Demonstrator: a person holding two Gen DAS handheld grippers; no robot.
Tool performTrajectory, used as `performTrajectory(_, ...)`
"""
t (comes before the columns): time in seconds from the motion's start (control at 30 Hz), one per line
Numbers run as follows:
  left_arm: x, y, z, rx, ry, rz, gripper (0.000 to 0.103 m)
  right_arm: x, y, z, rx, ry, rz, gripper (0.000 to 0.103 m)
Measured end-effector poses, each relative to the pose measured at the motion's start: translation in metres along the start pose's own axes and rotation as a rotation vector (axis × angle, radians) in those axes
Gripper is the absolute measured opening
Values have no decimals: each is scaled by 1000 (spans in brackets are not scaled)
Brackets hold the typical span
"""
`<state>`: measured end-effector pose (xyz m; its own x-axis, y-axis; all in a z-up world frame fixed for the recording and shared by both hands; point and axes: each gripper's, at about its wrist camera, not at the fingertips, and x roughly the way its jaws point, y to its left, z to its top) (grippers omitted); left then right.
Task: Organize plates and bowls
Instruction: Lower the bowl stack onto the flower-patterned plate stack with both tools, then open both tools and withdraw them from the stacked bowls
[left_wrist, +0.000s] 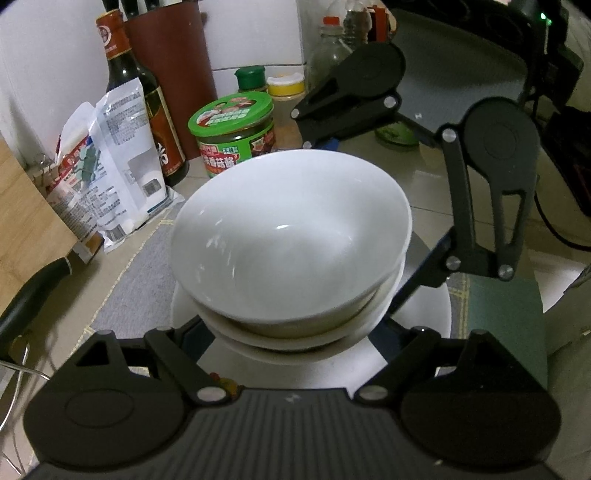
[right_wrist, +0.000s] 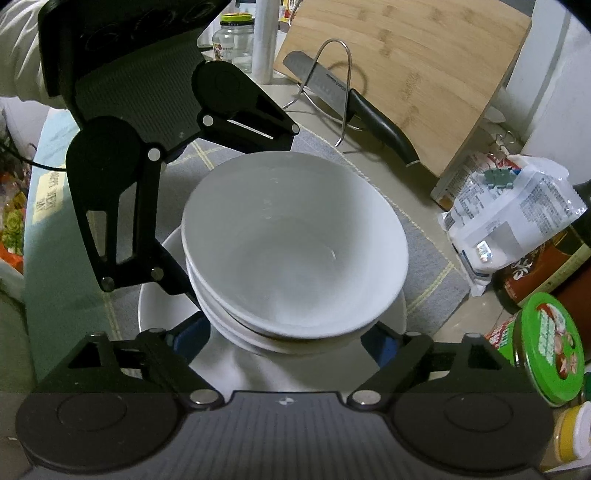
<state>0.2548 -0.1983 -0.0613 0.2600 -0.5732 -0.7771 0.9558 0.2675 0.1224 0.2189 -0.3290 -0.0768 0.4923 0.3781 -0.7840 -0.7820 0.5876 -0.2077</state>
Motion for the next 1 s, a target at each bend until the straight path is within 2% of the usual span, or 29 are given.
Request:
performTrajectory(0.1,-6,-3,0,11,-39,38,100,-1,1,0,0,-11,-3,98)
performTrajectory(0.17,-9,-4,0,12,-48,48,101,-3,0,0,6,-19,-5,99)
performTrajectory(0.2,-10,-5,-1,9,-50,54,101,-5,0,0,5,-27,-10,103)
performTrajectory(0.33,-13,-9,-6,-11,-49,89,101,-13,2,1,2,-62,-24,103)
performTrajectory(0.4,-17,-13,-9,-27,-62,130,101,-15,4,0,-8,-62,-35,103)
performTrajectory(0.57,-37,-22,-16,-138,-125,222,101,-19,8,-9,-20,-62,-42,103)
performTrajectory(0.63,-43,-27,-21,-184,-143,260,101,-19,8,-12,8,-71,-46,103)
performTrajectory(0.73,-52,-35,-26,-233,-181,266,101,-16,10,-16,71,-71,-68,103)
performTrajectory(0.83,-58,-43,-33,-274,-211,319,102,-14,16,-16,148,-70,-101,103)
performTrajectory(1.0,-68,-53,-44,-308,-273,384,102,-16,35,-16,287,-42,-227,103)
